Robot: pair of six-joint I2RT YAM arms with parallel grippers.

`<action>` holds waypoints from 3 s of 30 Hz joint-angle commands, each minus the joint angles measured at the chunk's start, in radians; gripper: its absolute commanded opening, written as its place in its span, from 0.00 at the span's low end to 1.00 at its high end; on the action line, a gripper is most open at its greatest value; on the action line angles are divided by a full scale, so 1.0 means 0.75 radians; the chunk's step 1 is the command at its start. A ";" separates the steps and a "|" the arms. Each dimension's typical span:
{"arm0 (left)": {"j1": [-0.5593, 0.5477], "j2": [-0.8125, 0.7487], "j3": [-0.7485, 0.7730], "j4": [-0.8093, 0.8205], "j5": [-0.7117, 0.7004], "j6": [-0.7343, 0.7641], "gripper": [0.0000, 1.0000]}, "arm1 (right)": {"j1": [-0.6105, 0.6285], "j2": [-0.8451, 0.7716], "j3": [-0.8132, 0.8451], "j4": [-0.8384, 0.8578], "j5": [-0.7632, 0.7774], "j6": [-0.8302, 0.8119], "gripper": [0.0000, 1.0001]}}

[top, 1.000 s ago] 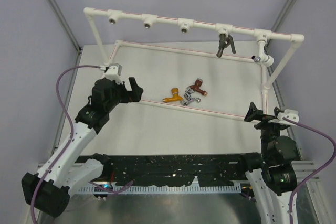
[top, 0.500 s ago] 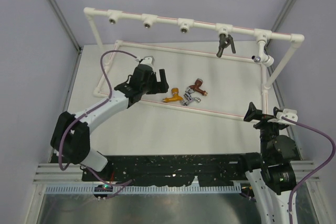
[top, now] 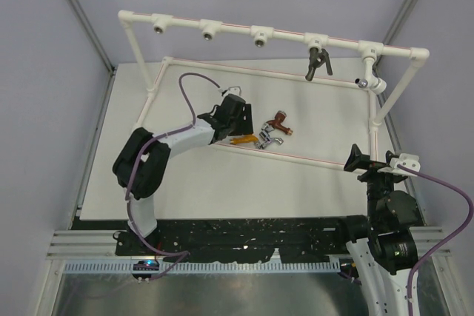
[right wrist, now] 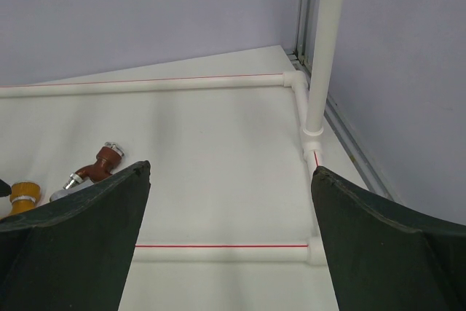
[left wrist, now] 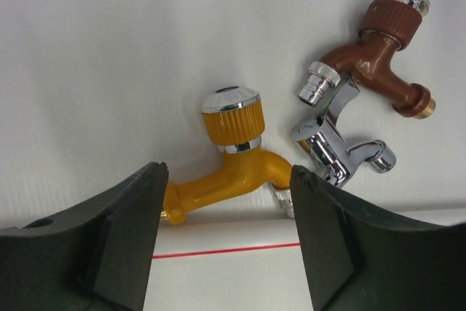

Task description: Install the water faucets

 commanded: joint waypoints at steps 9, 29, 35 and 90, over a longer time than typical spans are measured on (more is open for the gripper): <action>-0.014 0.232 0.205 0.007 -0.068 -0.059 0.62 | -0.005 -0.236 0.003 0.049 0.005 -0.012 0.95; -0.001 0.132 0.146 0.125 0.015 0.120 0.00 | -0.003 -0.183 0.109 -0.021 -0.021 -0.016 0.96; 0.044 -0.126 -0.019 0.283 0.070 0.151 0.00 | -0.005 -0.042 0.242 -0.096 -0.223 -0.025 0.95; -0.308 -0.809 -0.408 0.647 0.010 0.106 0.00 | 0.046 0.316 -0.134 0.431 -1.089 0.415 0.95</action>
